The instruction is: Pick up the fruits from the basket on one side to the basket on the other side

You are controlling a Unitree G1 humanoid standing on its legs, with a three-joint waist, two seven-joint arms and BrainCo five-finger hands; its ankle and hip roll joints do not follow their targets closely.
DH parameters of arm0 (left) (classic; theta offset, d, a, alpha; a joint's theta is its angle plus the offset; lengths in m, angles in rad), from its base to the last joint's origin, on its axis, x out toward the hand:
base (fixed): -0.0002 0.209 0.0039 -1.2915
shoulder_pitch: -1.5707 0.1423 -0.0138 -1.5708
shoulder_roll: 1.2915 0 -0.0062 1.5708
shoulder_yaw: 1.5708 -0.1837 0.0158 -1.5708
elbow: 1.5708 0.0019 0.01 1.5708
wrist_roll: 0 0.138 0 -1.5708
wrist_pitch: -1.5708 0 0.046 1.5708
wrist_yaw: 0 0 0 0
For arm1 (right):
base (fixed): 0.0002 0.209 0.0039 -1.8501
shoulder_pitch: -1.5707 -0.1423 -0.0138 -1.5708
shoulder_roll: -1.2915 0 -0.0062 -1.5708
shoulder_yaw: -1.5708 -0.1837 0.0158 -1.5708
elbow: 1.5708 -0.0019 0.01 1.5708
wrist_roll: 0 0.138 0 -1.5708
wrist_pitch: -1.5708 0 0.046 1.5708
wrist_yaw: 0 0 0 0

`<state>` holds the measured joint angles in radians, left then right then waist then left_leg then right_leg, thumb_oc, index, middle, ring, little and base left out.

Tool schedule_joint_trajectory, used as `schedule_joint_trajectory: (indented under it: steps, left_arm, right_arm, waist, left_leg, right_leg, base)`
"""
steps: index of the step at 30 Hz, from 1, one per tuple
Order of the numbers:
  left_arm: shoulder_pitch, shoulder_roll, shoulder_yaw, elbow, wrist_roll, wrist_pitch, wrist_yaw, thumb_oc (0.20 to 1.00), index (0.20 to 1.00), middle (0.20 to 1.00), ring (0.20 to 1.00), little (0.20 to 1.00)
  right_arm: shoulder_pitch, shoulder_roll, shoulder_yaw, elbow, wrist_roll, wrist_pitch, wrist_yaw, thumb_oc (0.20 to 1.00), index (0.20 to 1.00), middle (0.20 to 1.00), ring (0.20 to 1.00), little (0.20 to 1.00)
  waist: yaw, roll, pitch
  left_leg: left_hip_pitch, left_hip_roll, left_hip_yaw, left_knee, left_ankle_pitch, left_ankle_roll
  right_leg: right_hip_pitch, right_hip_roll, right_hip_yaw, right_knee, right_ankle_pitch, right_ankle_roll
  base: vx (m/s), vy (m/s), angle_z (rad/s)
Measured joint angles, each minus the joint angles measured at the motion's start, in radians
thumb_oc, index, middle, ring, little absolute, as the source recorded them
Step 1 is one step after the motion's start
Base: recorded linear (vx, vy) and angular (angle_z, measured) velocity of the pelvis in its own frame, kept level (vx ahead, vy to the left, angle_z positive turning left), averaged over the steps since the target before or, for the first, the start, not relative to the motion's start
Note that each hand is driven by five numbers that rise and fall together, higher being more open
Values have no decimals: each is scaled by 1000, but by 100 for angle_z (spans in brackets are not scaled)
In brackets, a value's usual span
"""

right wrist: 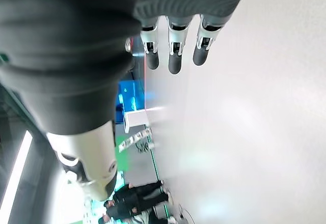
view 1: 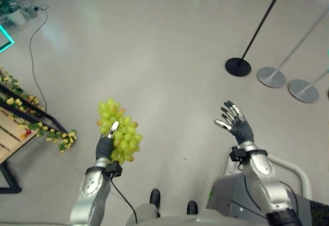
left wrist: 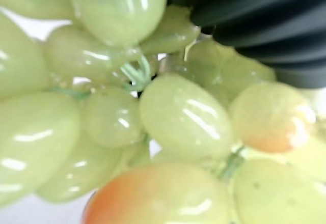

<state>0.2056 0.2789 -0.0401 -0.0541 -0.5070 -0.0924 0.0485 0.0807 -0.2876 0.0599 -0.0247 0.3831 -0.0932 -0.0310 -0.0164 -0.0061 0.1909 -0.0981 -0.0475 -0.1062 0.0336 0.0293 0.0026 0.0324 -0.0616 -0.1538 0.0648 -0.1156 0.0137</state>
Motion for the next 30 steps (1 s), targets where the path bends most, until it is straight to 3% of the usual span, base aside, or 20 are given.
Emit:
schedule_joint_trajectory:
  steps: [1, 2, 3, 4, 6, 7, 10, 13, 15, 16, 17, 20, 21, 22, 23, 24, 25, 27, 30]
  left_arm:
    - [-4, 1, 1, -1, 0, 0, 0, 200, 200, 200, 200, 200]
    - [-11, 13, 7, -2, 0, -1, 0, 200, 200, 200, 200, 200]
    - [-13, 18, 10, -2, 0, -1, 0, 200, 200, 200, 200, 200]
    - [-8, 17, 14, -2, 0, -1, 1, 200, 200, 200, 200, 200]
    - [-6, 5, 12, -2, 1, -1, 1, 200, 200, 200, 200, 200]
    - [-9, 6, 12, -2, 2, -1, 1, 200, 200, 200, 200, 200]
    - [-56, 39, 1, -1, 6, -1, 3, 200, 200, 200, 200, 200]
    - [-51, 66, 5, -2, 23, -1, 4, 200, 200, 200, 200, 200]
    - [-61, 82, 5, -2, 23, -1, 11, 200, 200, 200, 200, 200]
    - [-68, 92, 2, -2, 25, -1, 13, 200, 200, 200, 200, 200]
    - [-75, 119, 0, 2, 29, -1, 13, 200, 200, 200, 200, 200]
    - [-77, 105, -2, 7, 62, -1, 20, 200, 200, 200, 200, 200]
    - [-75, 97, -3, 4, 62, -1, 20, 200, 200, 200, 200, 200]
    - [-74, 98, -4, 4, 62, -1, 19, 200, 200, 200, 200, 200]
    - [-75, 101, -4, 4, 62, -1, 19, 200, 200, 200, 200, 200]
    - [-71, 108, -9, 5, 62, -1, 19, 200, 200, 200, 200, 200]
    - [-74, 92, -16, 18, 62, -1, 19, 200, 200, 200, 200, 200]
    - [-47, 73, -32, 16, 62, 1, 11, 200, 200, 200, 200, 200]
    - [-13, 72, -34, 10, 62, 1, 10, 200, 200, 200, 200, 200]
  right_arm:
    - [0, 0, -2, 0, 0, -1, -1, 1000, 1000, 1000, 1000, 1000]
    - [1, 4, -6, -1, 0, -1, -3, 1000, 1000, 1000, 1000, 1000]
    - [2, 5, -11, -4, 0, -1, -6, 1000, 1000, 1000, 1000, 1000]
    - [4, 1, -20, -7, 0, -2, -13, 1000, 1000, 1000, 1000, 1000]
    - [1, -4, -35, -9, 0, -6, -20, 1000, 1000, 1000, 1000, 1000]
    - [-1, -1, -43, -10, 0, -7, -22, 1000, 1000, 1000, 1000, 1000]
    - [-1, 48, -49, -10, 0, -10, -32, 1000, 1000, 1000, 1000, 1000]
    - [-2, 74, -46, -10, 0, -10, -32, 1000, 1000, 1000, 1000, 1000]
    - [3, 77, -43, -12, -1, -11, -34, 1000, 1000, 1000, 1000, 1000]
    - [3, 80, -43, -11, -1, -10, -37, 1000, 1000, 1000, 1000, 1000]
    - [1, 92, -39, -8, -1, -11, -43, 1000, 1000, 1000, 1000, 1000]
    - [3, 80, -34, -3, -2, -11, -43, 1000, 1000, 1000, 1000, 1000]
    - [6, 79, -33, -2, -11, -10, -41, 1000, 1000, 1000, 1000, 1000]
    - [5, 78, -30, -3, -16, -10, -37, 1000, 1000, 1000, 1000, 1000]
    - [5, 78, -29, -3, -18, -10, -37, 1000, 1000, 1000, 1000, 1000]
    - [11, 81, -28, -3, -19, -11, -34, 1000, 1000, 1000, 1000, 1000]
    - [8, 71, -29, 6, -19, -12, -33, 1000, 1000, 1000, 1000, 1000]
    - [8, 57, -23, 19, -19, -12, -28, 1000, 1000, 1000, 1000, 1000]
    - [23, 33, -7, 19, -20, -8, -20, 1000, 1000, 1000, 1000, 1000]
  waist:
    - [6, -4, 0]
    - [5, -34, 6]
    - [4, -42, 10]
    - [2, -46, 8]
    - [-1, -21, -2]
    - [2, -11, -1]
    - [-19, -55, -13]
    - [-12, -50, -14]
    - [2, -57, -21]
    - [3, -79, -30]
    - [0, -117, -37]
    - [-7, -80, -17]
    - [-23, -54, -12]
    - [-22, -53, -17]
    - [-26, -62, -20]
    - [-27, -107, -46]
    - [-33, -114, -56]
    - [-45, -78, -57]
    - [-25, -46, -46]
  left_leg:
    - [-3, 0, 22, -20, -5, -8]
    - [-14, 28, 137, 50, -35, -21]
    - [-26, 50, 159, 111, -50, -15]
    - [-31, 104, 159, 200, -76, -47]
    - [-1, 150, 136, 168, -109, -106]
    - [0, 147, 141, 136, -115, -109]
    - [-19, 75, 109, 69, -63, -57]
    - [15, 76, 90, 14, -35, -28]
    - [26, 77, 84, -11, -25, -19]
    - [22, 65, 81, -13, -23, -17]
    - [16, 33, 67, -17, -19, -13]
    - [19, 57, 11, -20, -26, -7]
    - [22, 90, -30, -33, -10, -10]
    - [18, 104, -55, -50, 2, -24]
    - [14, 104, -70, -52, 6, -30]
    - [-4, 62, -100, -58, 17, -44]
    - [-1, 48, -113, -58, 14, -47]
    - [-15, 42, -131, -41, 10, -47]
    - [-4, 52, -129, -42, 19, -52]
  right_leg:
    - [6, -9, -3, -5, 2, 9]
    - [40, -45, -68, -44, 17, 20]
    - [51, -58, -92, -45, 18, 23]
    - [65, -63, -110, -43, 17, 30]
    - [72, -73, -120, -35, 16, 71]
    - [71, -75, -122, -30, 19, 75]
    - [30, -143, -163, 6, 41, 79]
    - [-29, -168, -170, 115, 54, 101]
    - [-41, -159, -170, -7, 62, 134]
    - [-54, -165, -167, -32, 103, 134]
    - [-72, -193, -152, 10, 188, 145]
    - [-103, -152, -4, 116, 185, 137]
    - [-125, -87, 85, 126, 100, 160]
    - [-116, -21, 121, 57, 89, 150]
    - [-99, 1, 144, 10, 87, 142]
    - [-71, 44, 198, -74, 97, 130]
    - [-60, 46, 208, -77, 92, 14]
    - [-51, 71, 281, -35, 46, 3]
    - [-31, 82, 280, -33, 39, 0]
  base:
    - [-132, 231, 79]
    - [-108, 201, 63]
    - [-95, 175, 73]
    - [-92, 235, 40]
    - [-126, 286, 33]
    - [-134, 285, 55]
    - [-80, 273, 54]
    - [-61, 291, 18]
    - [-70, 237, 9]
    - [-94, 190, 36]
    - [-48, 202, 35]
    - [41, 228, 44]
    - [92, 168, 70]
    - [110, 148, 66]
    - [205, 192, 98]
    - [174, 151, 104]
    - [187, 121, 99]
    - [106, 35, 88]
    - [104, -15, 44]
